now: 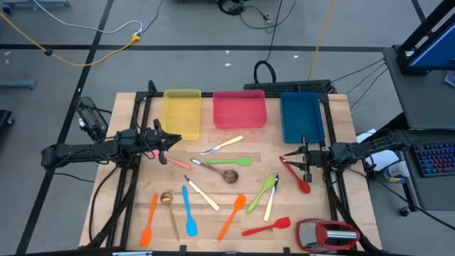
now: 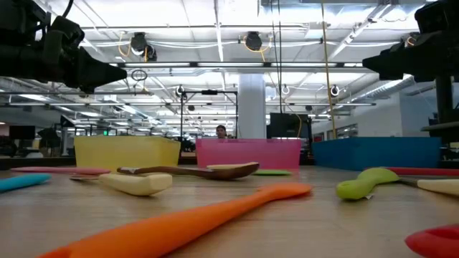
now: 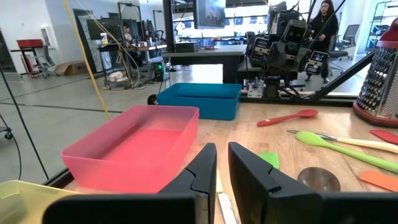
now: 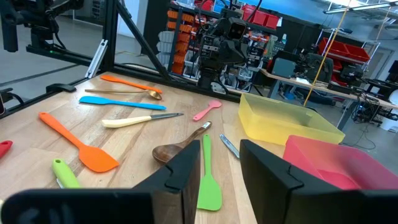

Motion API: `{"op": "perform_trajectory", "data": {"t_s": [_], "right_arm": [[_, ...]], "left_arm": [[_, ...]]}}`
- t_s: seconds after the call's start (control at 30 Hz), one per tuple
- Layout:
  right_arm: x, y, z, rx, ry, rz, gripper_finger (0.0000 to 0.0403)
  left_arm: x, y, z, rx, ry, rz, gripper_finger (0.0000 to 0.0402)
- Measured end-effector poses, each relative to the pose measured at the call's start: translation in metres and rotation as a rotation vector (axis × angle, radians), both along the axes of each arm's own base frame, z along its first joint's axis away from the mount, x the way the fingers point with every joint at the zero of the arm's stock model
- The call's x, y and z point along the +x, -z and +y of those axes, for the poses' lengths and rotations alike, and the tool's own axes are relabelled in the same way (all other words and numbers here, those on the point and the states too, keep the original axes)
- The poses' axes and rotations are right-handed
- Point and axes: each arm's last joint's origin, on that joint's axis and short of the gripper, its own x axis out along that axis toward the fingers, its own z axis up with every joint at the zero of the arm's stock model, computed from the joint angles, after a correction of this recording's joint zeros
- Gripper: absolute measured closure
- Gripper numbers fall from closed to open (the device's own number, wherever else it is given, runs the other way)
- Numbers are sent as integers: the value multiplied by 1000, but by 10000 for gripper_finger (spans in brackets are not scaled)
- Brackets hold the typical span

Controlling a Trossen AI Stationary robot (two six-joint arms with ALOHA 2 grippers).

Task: Pick & Place Kitchen Items

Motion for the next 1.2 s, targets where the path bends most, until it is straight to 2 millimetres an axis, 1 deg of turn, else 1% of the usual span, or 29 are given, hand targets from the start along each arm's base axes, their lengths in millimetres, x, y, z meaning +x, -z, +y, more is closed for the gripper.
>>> {"op": "perform_trajectory", "data": {"t_s": [1.2], "right_arm": [[0, 0, 0, 0, 0, 0, 298]], "left_arm": [[0, 0, 0, 0, 0, 0, 355]]}}
